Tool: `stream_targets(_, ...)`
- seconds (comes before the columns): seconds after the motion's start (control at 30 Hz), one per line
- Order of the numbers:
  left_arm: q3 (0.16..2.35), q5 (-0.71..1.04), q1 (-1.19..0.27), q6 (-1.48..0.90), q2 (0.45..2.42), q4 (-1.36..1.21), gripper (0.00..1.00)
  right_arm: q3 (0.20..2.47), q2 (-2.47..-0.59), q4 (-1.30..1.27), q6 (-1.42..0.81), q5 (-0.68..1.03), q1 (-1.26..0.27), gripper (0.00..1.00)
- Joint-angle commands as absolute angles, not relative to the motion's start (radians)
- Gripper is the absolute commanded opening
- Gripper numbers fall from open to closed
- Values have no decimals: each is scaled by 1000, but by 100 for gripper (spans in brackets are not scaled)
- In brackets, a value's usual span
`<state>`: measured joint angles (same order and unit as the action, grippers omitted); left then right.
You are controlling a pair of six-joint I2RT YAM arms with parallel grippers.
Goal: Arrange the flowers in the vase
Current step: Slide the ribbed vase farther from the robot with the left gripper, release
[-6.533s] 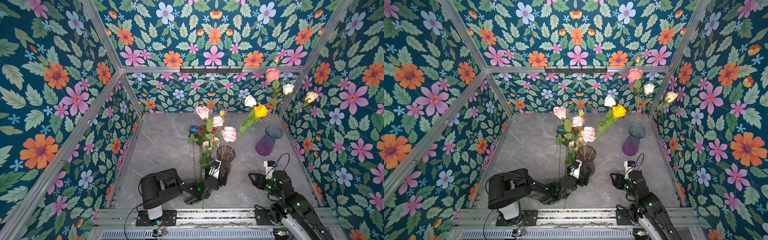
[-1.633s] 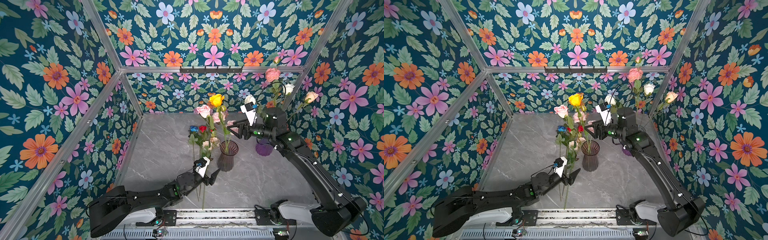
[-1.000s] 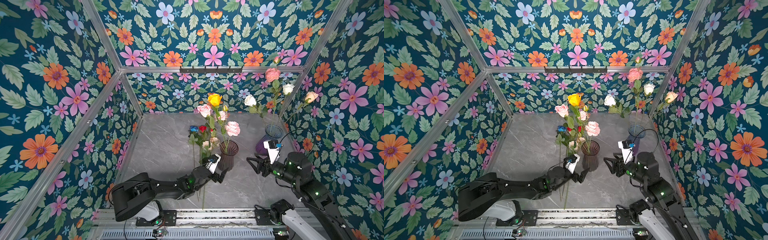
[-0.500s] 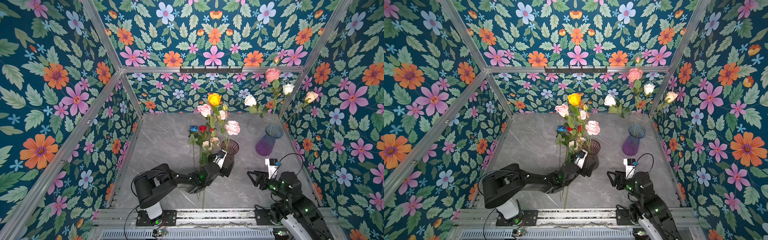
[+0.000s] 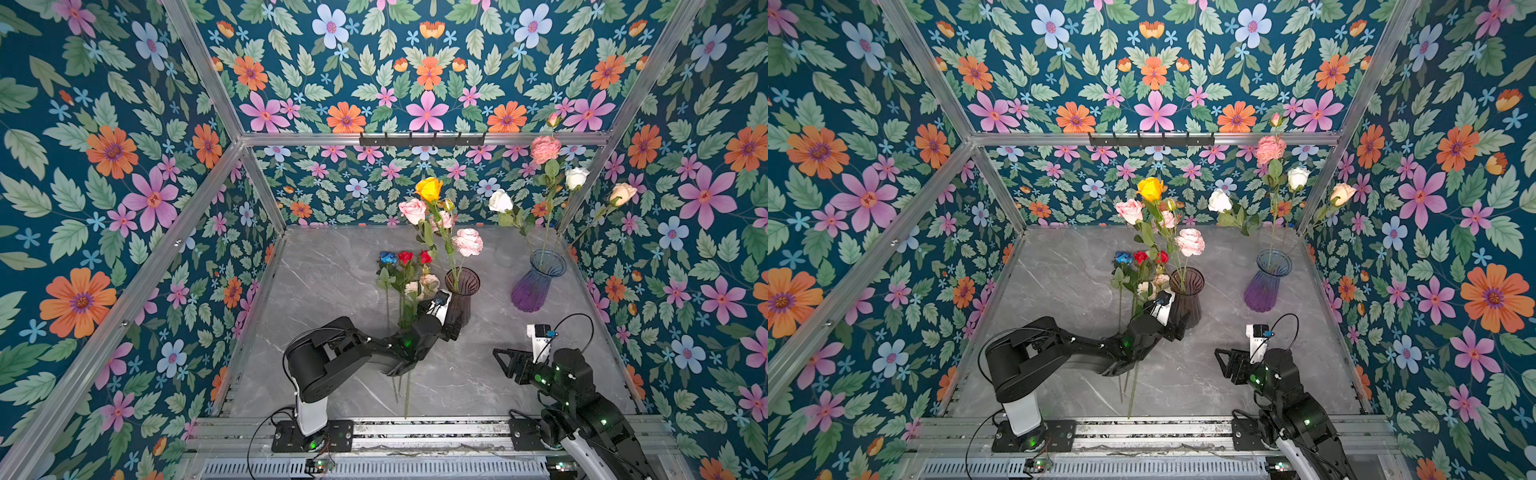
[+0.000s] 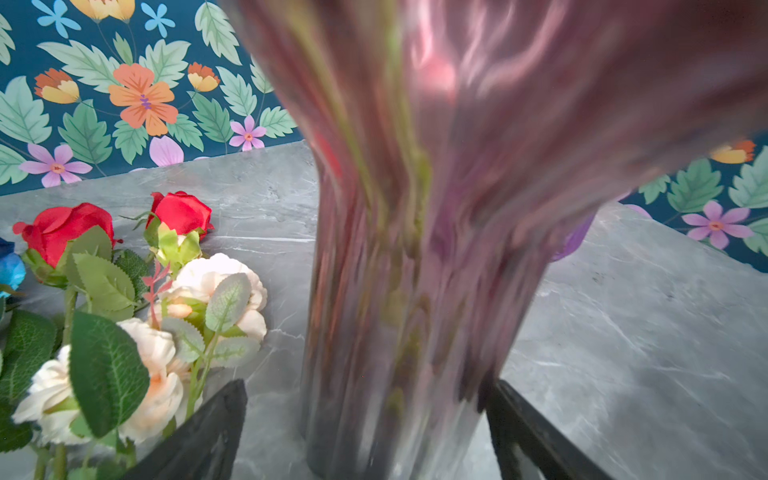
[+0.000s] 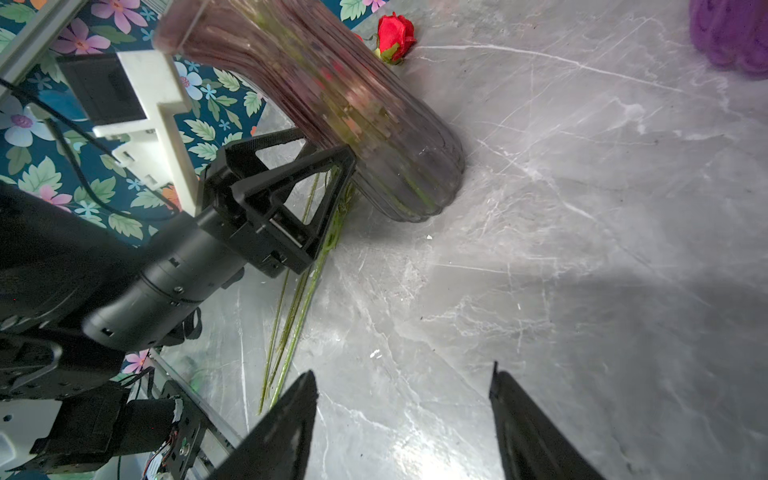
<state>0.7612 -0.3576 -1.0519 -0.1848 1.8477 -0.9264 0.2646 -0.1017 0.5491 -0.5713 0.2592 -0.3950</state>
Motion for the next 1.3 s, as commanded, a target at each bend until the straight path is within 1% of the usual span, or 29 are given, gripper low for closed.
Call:
stream_targets(0.0, 798, -380, -1040, -196, 1871, -927, 92, 264, -106, 520, -577, 257, -396, 68)
stream_targets(0.2, 886, -403, -999, -237, 1928, -865, 93, 261, -101, 520, -574, 263, -395, 68)
stream_targets(0.53, 1029, -335, -911, -300, 2001, -753, 93, 253, -61, 527, -578, 276, -395, 68)
stream_targets(0.8, 1157, -287, -866, -291, 2082, -698, 93, 253, -61, 523, -575, 287, -396, 68)
stream_targets(1.27, 1443, -223, -792, -284, 2248, -559, 94, 252, -61, 515, -571, 296, -396, 68)
